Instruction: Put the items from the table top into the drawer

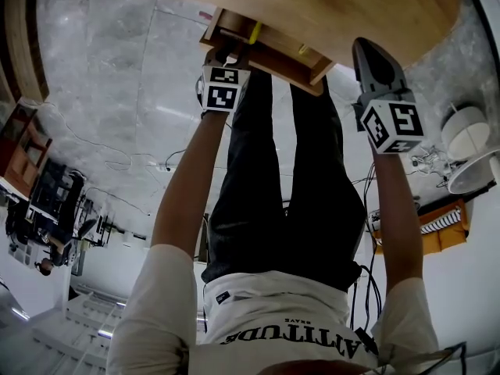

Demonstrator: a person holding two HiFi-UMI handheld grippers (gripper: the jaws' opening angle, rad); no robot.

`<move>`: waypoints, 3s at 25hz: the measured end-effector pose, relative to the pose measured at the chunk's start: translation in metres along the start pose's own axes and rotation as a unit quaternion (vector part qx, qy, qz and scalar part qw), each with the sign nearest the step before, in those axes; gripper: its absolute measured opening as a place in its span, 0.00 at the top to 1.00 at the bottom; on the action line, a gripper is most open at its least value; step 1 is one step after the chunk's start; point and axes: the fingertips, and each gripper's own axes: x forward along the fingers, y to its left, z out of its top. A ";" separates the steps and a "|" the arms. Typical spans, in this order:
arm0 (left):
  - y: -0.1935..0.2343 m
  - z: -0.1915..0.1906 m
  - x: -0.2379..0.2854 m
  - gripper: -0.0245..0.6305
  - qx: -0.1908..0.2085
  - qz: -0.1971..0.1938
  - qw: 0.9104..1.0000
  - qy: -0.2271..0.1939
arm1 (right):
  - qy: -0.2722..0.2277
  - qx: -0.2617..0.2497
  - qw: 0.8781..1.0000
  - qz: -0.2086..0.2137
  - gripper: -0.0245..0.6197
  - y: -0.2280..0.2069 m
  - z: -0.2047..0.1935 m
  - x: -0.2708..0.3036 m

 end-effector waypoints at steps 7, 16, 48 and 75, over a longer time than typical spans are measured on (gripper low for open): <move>-0.011 0.021 -0.019 0.83 -0.015 0.000 0.999 -0.047 | 0.003 -0.010 1.000 -0.004 0.93 -0.012 0.012 0.001; -0.020 0.053 -0.033 0.87 -0.031 0.005 0.996 -0.086 | 0.009 -0.039 0.999 -0.027 0.93 -0.048 0.020 0.002; -0.050 0.074 -0.032 0.93 -0.093 0.011 0.989 -0.112 | 0.084 -0.037 0.988 -0.127 0.79 -0.206 0.059 0.088; -0.027 0.049 -0.045 0.93 -0.082 0.011 0.991 -0.109 | 0.100 -0.011 0.985 -0.142 0.87 -0.177 0.032 0.089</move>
